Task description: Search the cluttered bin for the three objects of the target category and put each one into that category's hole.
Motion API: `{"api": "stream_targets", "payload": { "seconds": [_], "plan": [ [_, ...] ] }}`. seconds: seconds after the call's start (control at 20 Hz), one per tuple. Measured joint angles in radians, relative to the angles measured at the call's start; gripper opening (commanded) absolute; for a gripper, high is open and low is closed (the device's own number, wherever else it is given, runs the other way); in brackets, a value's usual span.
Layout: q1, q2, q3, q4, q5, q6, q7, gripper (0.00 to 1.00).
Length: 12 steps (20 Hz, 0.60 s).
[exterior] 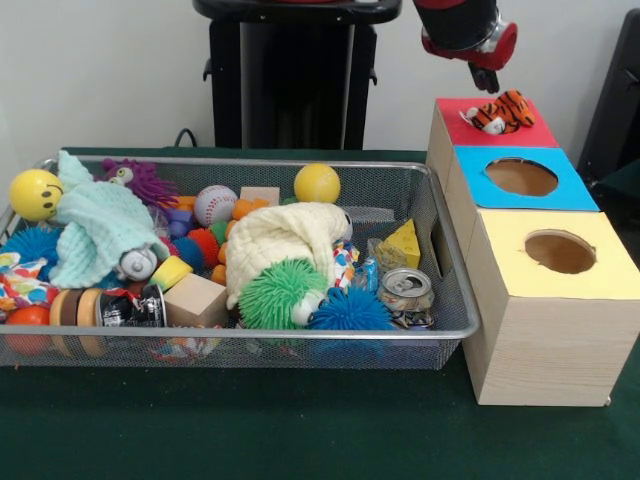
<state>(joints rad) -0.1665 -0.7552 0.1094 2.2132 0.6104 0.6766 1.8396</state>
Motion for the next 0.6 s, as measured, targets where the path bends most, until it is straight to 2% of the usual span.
{"api": "stream_targets", "payload": {
  "seconds": [0.6],
  "plan": [
    [-0.024, 0.004, 0.025, 0.0, 0.0, -0.047, 0.0, 0.0]
  ]
}}
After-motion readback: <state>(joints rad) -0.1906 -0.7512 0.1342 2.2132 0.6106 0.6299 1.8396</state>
